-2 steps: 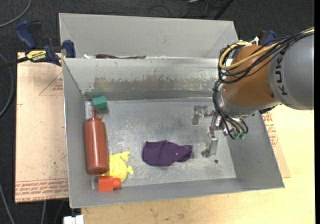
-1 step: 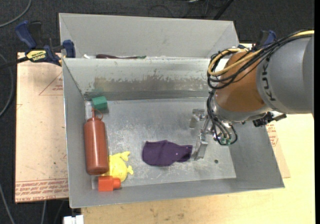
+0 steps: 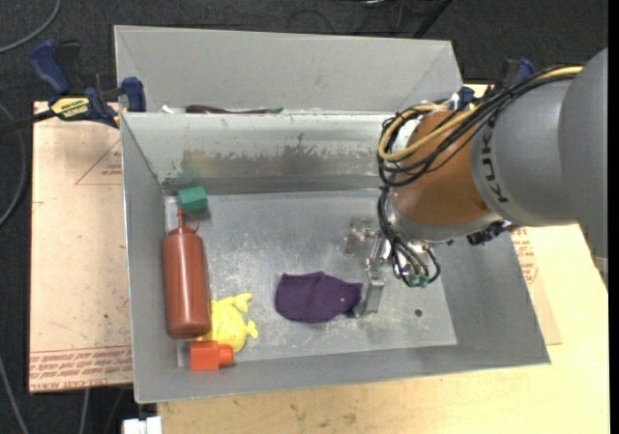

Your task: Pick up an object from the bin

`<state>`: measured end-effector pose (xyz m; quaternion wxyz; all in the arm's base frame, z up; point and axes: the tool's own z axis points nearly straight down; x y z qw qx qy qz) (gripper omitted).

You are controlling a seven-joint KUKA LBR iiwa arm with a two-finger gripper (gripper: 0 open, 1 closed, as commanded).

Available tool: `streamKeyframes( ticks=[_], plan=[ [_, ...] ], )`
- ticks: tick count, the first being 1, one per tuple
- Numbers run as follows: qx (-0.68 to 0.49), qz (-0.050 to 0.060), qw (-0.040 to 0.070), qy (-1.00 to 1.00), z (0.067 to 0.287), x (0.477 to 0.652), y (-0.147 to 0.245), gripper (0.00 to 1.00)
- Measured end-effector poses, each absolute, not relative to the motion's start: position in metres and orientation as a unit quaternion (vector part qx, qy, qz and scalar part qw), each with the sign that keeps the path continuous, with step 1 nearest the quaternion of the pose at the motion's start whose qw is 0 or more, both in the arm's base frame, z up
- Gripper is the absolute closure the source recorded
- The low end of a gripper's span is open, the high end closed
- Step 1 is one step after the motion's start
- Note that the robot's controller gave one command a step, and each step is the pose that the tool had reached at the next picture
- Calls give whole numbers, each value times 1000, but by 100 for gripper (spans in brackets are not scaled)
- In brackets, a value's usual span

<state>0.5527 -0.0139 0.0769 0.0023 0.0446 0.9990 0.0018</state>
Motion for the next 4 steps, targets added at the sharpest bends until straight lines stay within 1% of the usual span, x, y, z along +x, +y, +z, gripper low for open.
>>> streamKeyframes(
  ticks=[1,2,3,4],
  plan=[
    [-102,1,2,995,71,554,2,100],
    [-102,0,2,995,71,554,2,100],
    [-103,1,-3,995,109,554,2,100],
    [-100,0,8,995,132,562,1,100]
  ],
)
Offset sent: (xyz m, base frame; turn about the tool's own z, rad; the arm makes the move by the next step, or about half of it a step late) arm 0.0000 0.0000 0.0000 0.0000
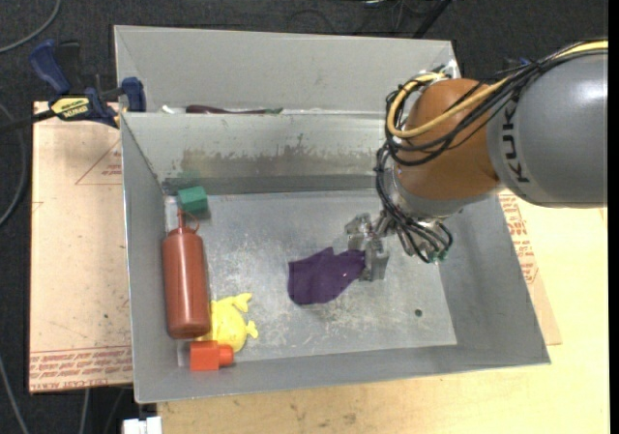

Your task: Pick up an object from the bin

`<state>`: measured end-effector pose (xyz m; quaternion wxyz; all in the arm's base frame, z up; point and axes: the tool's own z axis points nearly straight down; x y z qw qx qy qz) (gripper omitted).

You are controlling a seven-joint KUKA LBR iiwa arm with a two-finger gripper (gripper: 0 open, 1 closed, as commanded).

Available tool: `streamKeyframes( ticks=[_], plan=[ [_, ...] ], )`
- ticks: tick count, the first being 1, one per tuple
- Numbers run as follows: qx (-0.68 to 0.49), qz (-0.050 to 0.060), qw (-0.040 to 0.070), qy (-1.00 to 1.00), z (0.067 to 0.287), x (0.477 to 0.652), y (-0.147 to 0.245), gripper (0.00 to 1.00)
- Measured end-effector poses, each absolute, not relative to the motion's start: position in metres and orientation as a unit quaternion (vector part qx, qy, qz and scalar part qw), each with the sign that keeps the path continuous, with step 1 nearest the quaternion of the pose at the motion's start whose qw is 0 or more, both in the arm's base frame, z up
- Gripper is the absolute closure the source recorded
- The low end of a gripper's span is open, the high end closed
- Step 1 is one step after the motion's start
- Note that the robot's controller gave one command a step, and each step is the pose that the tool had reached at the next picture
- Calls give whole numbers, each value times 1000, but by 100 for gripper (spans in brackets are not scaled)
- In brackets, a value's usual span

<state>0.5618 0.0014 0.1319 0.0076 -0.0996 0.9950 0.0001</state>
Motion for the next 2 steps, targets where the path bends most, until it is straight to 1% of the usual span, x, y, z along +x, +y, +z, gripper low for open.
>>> streamKeyframes(
  ticks=[1,2],
  plan=[
    [-84,2,-5,996,149,557,-5,100],
    [-85,0,10,996,278,548,-10,100]
  ],
)
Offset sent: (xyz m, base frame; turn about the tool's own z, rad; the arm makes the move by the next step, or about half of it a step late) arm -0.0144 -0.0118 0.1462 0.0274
